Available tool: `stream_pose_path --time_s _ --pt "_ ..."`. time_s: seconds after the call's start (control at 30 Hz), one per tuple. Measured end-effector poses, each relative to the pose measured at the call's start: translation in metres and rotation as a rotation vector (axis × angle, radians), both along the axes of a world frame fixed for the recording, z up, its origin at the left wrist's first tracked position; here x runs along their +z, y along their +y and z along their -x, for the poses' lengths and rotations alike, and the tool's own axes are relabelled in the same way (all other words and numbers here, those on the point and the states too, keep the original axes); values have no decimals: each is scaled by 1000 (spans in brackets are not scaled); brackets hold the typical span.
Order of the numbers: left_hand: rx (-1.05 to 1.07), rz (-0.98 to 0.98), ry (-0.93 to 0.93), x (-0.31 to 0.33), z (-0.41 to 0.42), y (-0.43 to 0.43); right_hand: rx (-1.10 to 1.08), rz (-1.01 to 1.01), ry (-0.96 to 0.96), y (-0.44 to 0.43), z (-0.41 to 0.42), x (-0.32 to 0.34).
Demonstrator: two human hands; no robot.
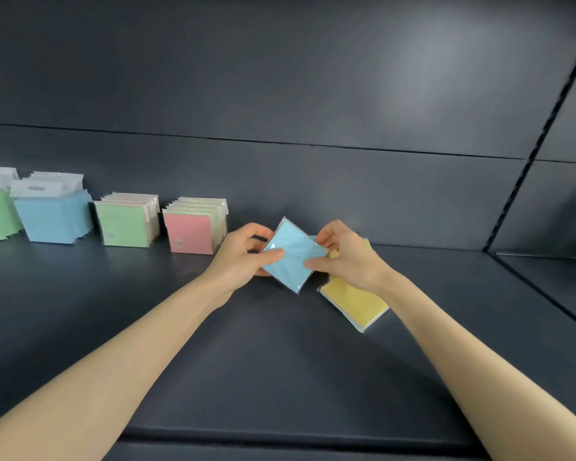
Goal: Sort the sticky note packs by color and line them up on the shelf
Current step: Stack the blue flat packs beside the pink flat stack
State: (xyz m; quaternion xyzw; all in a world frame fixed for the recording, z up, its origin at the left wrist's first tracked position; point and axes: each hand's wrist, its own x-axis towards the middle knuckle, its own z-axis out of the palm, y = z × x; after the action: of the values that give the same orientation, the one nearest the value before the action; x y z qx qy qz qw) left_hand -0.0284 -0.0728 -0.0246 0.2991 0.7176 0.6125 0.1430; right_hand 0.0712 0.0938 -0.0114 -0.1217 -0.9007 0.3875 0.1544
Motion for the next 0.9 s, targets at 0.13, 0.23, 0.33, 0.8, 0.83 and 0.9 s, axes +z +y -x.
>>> stream_pose_path --time_s 0.13,0.23,0.33,0.8,0.83,0.9 --pt "1 -39 16 7 8 9 8 122 82 2 9 15" --pt "81 98 165 6 22 19 -82 204 146 8 19 17" --pt "103 212 217 0 31 26 -135 203 107 15 29 9" --pt "61 -44 108 -12 23 20 -131 119 132 12 28 -7" --pt "77 -86 80 -10 22 21 -133 161 155 12 27 -7" --pt "91 -166 -14 -7 21 21 -141 272 220 12 25 -5"
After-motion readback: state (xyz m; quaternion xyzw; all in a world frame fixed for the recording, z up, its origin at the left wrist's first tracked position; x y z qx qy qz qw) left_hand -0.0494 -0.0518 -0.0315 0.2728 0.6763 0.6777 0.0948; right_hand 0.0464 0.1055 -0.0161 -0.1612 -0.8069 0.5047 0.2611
